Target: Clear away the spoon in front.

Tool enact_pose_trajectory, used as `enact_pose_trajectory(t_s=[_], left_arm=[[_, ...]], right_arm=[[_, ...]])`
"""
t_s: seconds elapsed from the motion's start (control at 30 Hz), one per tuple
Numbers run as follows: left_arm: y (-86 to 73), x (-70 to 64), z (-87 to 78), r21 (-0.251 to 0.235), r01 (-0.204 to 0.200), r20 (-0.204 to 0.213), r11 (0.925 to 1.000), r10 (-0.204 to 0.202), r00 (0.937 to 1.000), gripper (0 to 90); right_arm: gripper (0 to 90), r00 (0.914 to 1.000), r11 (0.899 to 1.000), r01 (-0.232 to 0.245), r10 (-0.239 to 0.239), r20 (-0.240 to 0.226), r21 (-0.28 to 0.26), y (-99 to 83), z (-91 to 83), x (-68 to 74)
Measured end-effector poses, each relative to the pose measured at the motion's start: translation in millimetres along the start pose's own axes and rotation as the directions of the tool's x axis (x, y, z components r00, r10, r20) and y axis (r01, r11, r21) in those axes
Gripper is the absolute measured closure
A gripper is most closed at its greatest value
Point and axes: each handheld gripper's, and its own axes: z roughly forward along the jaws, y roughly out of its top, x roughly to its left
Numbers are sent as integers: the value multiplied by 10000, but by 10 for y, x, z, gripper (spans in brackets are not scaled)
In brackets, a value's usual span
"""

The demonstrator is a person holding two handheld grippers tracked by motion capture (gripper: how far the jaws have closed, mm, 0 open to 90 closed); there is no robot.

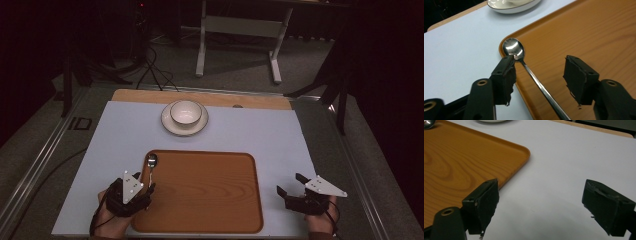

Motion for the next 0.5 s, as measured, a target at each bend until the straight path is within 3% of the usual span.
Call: enact_pose_trajectory(t_s=[0.2,0.27,0.37,0.5], left_arm=[[-3,117,53,-45,151,-100,9999,-151,9998,355],[3,199,59,-287,543,-96,9981,-546,9985,354],[1,246,56,-442,681,-249,9967,-692,9973,354],[-4,299,83,-501,595,-362,9970,-614,9975,351]], right_arm=[[139,10000,10000,27,-27,-7,3,-1,2,2],[140,10000,10000,33,-33,-6,-1,-1,1,2],[140,10000,10000,32,-32,7,3,-3,-2,2],[140,10000,10000,42,-41,28,-55,-4,-13,-5]])
